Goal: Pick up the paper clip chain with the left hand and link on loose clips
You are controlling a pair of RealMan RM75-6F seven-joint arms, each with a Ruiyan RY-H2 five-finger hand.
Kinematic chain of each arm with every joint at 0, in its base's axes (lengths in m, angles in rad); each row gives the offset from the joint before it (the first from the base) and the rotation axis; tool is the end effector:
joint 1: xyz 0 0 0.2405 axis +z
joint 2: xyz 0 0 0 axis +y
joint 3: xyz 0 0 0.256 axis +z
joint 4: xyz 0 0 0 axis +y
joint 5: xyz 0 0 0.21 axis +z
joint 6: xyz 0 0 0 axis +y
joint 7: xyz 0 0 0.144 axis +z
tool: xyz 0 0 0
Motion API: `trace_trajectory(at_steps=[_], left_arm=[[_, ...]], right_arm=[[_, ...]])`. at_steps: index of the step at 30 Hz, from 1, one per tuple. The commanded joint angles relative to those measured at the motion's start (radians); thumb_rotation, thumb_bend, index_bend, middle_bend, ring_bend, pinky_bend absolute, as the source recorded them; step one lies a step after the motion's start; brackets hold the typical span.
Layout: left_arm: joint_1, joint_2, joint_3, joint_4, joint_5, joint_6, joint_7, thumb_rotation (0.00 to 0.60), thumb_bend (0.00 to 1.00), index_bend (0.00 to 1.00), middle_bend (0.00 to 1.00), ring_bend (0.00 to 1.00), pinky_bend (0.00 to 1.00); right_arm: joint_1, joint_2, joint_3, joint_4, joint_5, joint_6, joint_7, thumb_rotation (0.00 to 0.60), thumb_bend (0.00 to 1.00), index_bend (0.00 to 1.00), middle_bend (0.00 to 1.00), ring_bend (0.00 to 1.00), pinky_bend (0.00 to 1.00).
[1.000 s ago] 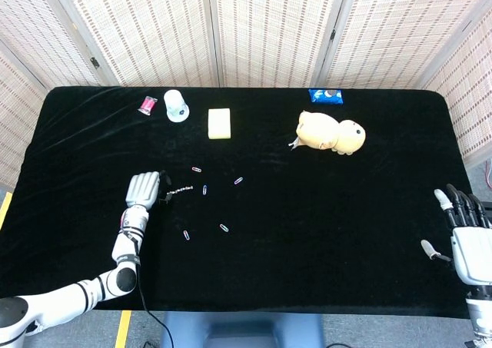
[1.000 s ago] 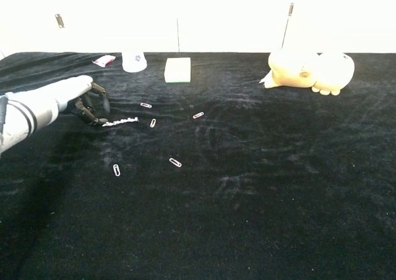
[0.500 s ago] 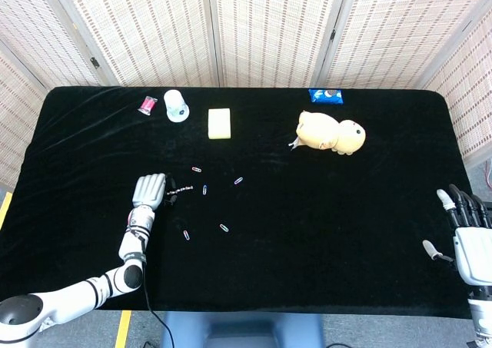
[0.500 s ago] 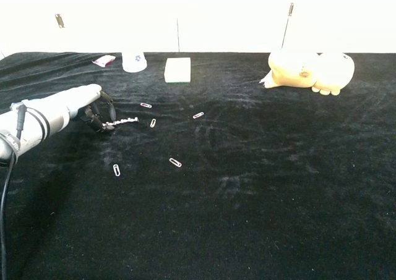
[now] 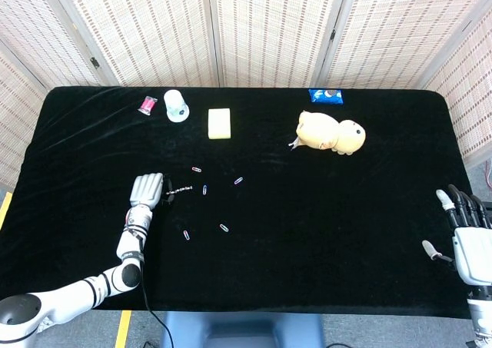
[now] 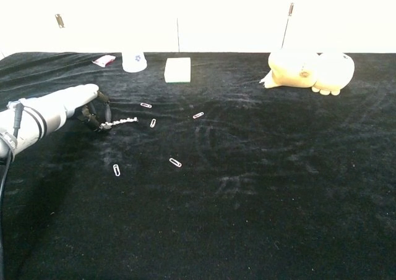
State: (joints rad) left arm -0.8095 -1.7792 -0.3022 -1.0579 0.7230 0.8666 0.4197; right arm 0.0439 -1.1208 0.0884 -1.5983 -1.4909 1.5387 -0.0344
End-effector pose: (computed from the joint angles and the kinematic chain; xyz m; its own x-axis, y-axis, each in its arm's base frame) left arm -0.1958 0.4025 -0.0460 0.3370 0.3121 0.8883 0.9334 0.0131 -0.3587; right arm -0.3157 -0.1759 0.1730 0.4354 0.0728 0.8973 -0.9002 0.0395 0.4336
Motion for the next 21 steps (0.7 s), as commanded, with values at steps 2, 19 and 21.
trace_trajectory(at_steps=[2,19,21], left_arm=[[0.000,0.004,0.002,-0.001,-0.007,-0.006,0.004,0.600,0.40,0.54,1.00,1.00,1.00],[0.004,-0.001,0.001,0.028,0.048,0.008,-0.046,0.600,0.57,0.74,1.00,1.00,1.00],[0.011,0.014,0.001,0.011,0.062,0.023,-0.051,0.600,0.57,0.75,1.00,1.00,1.00]], right_arm=[[0.001,-0.001,-0.001,-0.001,-0.001,-0.001,-0.003,0.600,0.23,0.00,0.00,0.00,0.00],[0.001,-0.003,0.002,-0.001,0.004,-0.003,-0.007,0.600,0.23,0.00,0.00,0.00,0.00],[0.002,-0.003,0.003,0.000,0.006,-0.006,-0.008,0.600,0.23,0.00,0.00,0.00,0.00]])
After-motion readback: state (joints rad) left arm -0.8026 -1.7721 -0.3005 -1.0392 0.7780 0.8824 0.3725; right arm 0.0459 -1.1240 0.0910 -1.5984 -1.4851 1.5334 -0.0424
